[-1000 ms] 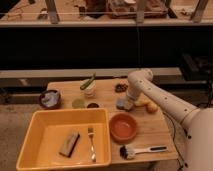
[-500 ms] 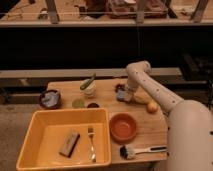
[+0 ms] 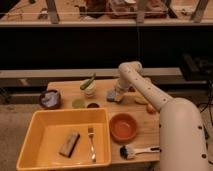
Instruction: Wipe table surface with sponge
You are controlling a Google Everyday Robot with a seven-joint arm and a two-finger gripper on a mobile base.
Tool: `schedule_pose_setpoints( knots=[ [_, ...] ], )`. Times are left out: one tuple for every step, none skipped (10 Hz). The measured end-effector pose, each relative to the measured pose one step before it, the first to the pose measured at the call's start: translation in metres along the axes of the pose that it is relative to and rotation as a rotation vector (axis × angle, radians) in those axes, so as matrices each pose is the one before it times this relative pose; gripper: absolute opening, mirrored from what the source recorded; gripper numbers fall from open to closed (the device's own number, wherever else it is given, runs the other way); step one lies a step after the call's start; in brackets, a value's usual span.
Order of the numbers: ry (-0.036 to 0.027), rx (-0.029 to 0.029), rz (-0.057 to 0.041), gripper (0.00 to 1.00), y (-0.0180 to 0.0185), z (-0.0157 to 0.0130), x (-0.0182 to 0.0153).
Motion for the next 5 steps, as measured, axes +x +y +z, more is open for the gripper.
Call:
schedule_pose_setpoints(
  knots=[
    [-0.00185, 0.00896, -0.02469, 0.0, -0.00763, 0.00119, 0.00487],
    [-0.00682, 0.01339, -0.03448, 0.0, -0.01383, 0.00222, 0.0056],
    [-0.00795, 0.00686, -0.01922, 0.0, -0.01114, -0.00017, 0.00117],
    [-0.00824, 0.00129, -0.00402, 0.0, -0.00508, -0.00044, -0.00233],
    [-0.00998, 0.00009, 0.00115, 0.0, -0.00665, -0.00214, -0.00559]
  ],
)
